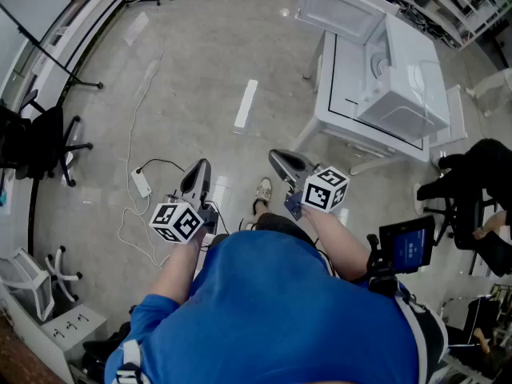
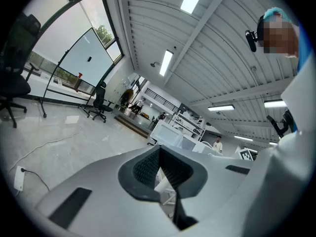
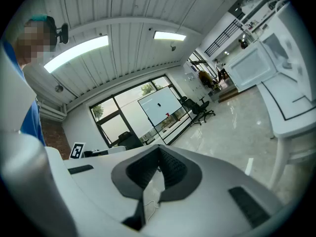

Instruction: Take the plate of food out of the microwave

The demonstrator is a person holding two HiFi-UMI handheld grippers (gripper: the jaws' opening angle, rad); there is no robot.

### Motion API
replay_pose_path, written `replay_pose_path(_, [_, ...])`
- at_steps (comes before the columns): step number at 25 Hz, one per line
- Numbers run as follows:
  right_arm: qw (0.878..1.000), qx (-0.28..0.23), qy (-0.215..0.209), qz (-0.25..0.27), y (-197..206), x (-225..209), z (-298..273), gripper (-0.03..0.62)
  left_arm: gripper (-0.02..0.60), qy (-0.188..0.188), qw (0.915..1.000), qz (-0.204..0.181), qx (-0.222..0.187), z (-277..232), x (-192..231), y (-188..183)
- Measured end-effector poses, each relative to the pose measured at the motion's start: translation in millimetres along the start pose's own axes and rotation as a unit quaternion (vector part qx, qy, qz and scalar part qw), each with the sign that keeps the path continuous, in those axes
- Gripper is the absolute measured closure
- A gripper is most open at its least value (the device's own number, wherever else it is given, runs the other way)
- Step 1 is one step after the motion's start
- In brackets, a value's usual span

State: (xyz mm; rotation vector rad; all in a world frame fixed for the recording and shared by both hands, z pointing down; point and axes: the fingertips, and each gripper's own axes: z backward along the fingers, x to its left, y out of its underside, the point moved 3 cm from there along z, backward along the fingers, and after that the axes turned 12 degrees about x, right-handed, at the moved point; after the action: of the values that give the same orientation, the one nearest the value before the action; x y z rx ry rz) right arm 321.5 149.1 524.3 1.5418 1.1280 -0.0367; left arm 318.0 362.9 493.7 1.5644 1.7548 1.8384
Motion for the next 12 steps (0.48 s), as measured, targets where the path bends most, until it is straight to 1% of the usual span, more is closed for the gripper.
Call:
replay_pose_path(7, [1.0,0.001,-0.007,0.001,-41,-35,-25,0.589,0.572,-0.012,0.9999,0.003,-0.001,-43,21,-28])
replay_pose_path(12, [1.0,-0.008,-0.002,-0.004,-77,-69,-39,0.589,0.572,-0.004,1.0,-0.004,-0.002,-94,29,-60])
